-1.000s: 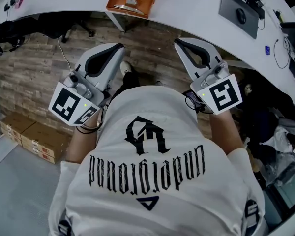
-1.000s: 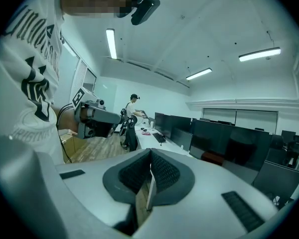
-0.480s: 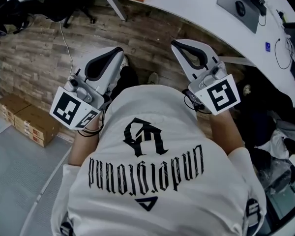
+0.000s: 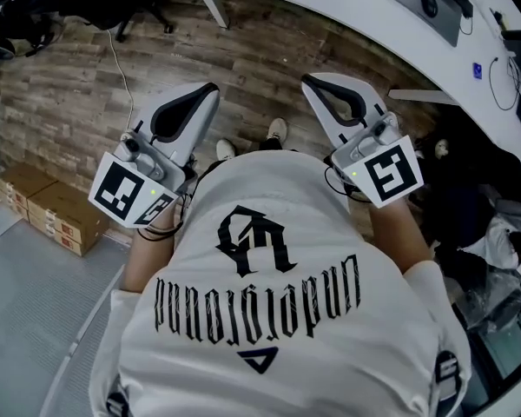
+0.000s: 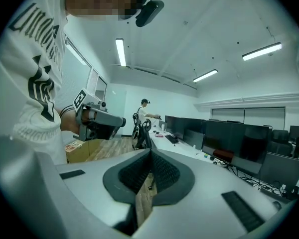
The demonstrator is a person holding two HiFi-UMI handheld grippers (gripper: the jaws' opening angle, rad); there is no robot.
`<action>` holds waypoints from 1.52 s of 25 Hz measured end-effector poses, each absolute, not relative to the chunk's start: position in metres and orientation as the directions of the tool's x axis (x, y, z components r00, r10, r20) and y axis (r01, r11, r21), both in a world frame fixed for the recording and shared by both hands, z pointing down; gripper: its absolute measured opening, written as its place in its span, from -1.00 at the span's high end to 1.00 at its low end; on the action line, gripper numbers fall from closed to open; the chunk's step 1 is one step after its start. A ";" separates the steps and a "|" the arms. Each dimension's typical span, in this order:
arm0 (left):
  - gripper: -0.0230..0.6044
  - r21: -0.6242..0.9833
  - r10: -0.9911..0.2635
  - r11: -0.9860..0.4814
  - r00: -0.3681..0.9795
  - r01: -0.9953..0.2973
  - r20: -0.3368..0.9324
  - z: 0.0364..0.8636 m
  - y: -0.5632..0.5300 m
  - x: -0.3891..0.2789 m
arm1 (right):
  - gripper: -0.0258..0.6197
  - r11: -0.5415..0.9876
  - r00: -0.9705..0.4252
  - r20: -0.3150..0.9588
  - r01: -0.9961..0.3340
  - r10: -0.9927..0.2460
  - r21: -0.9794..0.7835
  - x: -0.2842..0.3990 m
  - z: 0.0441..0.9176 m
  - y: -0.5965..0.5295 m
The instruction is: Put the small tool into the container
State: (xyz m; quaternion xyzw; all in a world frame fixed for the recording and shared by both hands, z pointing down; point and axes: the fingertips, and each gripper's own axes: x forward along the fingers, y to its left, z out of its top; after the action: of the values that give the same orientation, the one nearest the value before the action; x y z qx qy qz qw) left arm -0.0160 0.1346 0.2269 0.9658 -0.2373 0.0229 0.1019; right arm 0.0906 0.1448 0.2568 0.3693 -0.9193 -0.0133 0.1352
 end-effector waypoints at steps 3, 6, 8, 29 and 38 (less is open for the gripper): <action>0.88 0.176 -0.431 -0.881 0.898 -0.440 0.089 0.222 0.146 -0.034 | 0.87 0.696 -0.659 0.241 -0.706 -0.713 0.130 0.079 0.253 0.153; 0.88 0.151 -0.421 -0.890 0.902 -0.431 0.090 0.218 0.156 -0.056 | 0.87 0.670 -0.633 0.234 -0.730 -0.738 0.139 0.066 0.248 0.161; 0.88 0.143 -0.417 -0.893 0.905 -0.426 0.088 0.217 0.163 -0.073 | 0.87 0.658 -0.622 0.229 -0.739 -0.749 0.145 0.052 0.245 0.169; 0.88 0.095 -0.369 -0.923 0.928 -0.373 0.059 0.217 0.212 -0.197 | 0.87 0.596 -0.563 0.210 -0.787 -0.800 0.159 -0.074 0.244 0.239; 0.88 0.105 -0.354 -0.928 0.933 -0.358 0.055 0.220 0.214 -0.213 | 0.87 0.608 -0.575 0.206 -0.775 -0.792 0.171 -0.098 0.243 0.244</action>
State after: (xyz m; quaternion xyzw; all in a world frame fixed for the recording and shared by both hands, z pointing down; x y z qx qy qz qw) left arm -0.2129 0.2141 0.2196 0.9816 -0.1816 0.0177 0.0569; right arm -0.0976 0.2440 0.2433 0.4417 -0.8869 -0.0308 0.1316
